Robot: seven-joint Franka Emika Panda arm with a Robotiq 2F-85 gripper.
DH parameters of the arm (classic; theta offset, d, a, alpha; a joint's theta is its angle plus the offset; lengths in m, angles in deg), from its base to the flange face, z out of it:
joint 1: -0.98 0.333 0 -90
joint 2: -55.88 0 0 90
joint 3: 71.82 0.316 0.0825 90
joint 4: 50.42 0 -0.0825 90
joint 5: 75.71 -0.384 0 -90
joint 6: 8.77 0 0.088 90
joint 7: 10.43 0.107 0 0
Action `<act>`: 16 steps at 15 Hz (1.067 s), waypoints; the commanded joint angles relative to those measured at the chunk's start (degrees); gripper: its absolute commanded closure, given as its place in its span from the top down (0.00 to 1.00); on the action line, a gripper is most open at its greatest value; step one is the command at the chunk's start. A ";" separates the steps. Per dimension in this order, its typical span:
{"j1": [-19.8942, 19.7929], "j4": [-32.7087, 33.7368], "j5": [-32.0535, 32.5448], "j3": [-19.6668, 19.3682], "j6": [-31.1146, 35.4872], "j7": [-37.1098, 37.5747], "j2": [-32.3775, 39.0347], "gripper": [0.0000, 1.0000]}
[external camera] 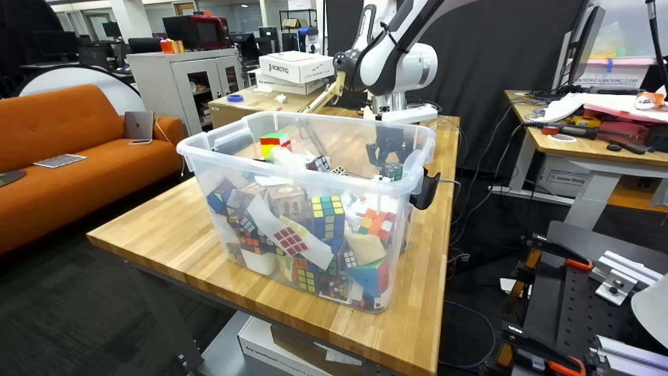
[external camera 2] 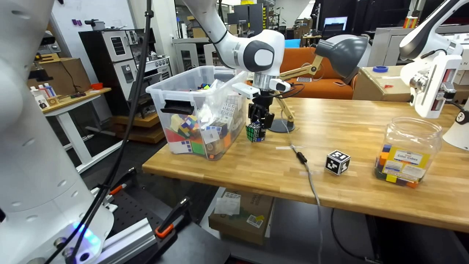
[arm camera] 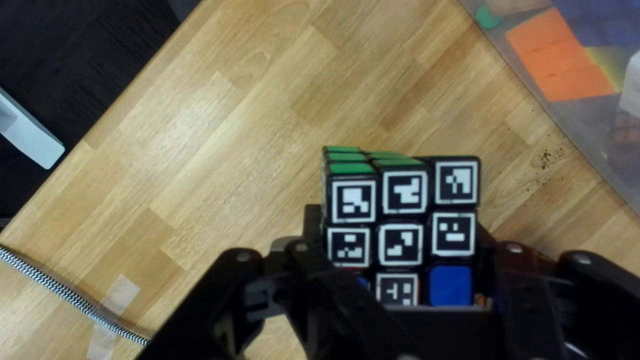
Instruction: Pick a cube from the jar and place it on the table then turn off the lamp
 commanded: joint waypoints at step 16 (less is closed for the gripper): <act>-0.76 7.63 -0.45 -0.01 -1.82 0.44 9.16 0.37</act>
